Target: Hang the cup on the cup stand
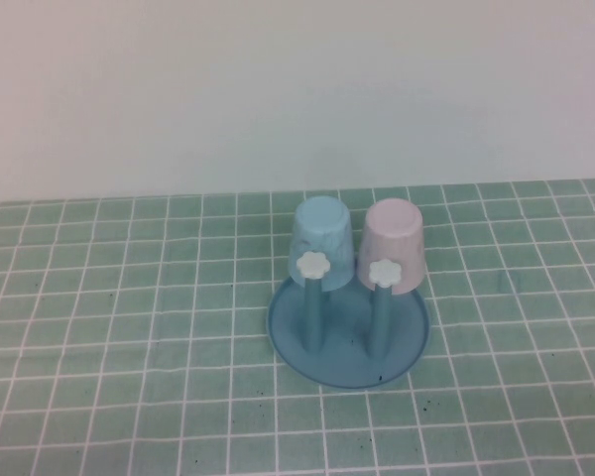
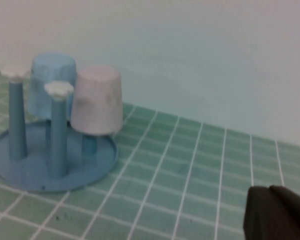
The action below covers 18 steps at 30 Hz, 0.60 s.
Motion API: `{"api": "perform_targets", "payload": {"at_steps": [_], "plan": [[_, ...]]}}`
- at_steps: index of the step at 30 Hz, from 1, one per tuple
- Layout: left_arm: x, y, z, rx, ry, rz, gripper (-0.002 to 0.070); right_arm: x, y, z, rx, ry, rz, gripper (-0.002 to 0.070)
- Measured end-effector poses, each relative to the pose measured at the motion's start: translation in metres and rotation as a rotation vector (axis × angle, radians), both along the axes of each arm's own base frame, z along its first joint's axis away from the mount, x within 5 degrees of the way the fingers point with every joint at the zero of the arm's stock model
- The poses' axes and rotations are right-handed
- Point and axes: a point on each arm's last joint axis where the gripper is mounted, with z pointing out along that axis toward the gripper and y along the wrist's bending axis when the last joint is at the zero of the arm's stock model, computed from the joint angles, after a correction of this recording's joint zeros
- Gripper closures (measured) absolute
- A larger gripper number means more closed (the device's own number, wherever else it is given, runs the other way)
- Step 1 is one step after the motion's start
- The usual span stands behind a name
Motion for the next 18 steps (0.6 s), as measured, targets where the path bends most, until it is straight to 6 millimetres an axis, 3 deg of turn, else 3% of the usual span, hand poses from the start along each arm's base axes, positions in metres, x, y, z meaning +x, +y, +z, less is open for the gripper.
{"api": "perform_targets", "payload": {"at_steps": [5,12,18], "plan": [[0.000,0.000,0.000,0.000,0.000,0.000,0.0676,-0.005,-0.009,-0.013,0.047,0.122,-0.113,0.0678],[0.000,0.000,0.000,0.000,0.000,0.000,0.0676,-0.007,-0.016,-0.016,0.060,0.111,-0.194,0.0678],[0.000,0.000,0.000,0.000,0.000,0.000,0.0676,-0.006,-0.017,-0.043,0.030,0.201,-0.204,0.0678]]}}
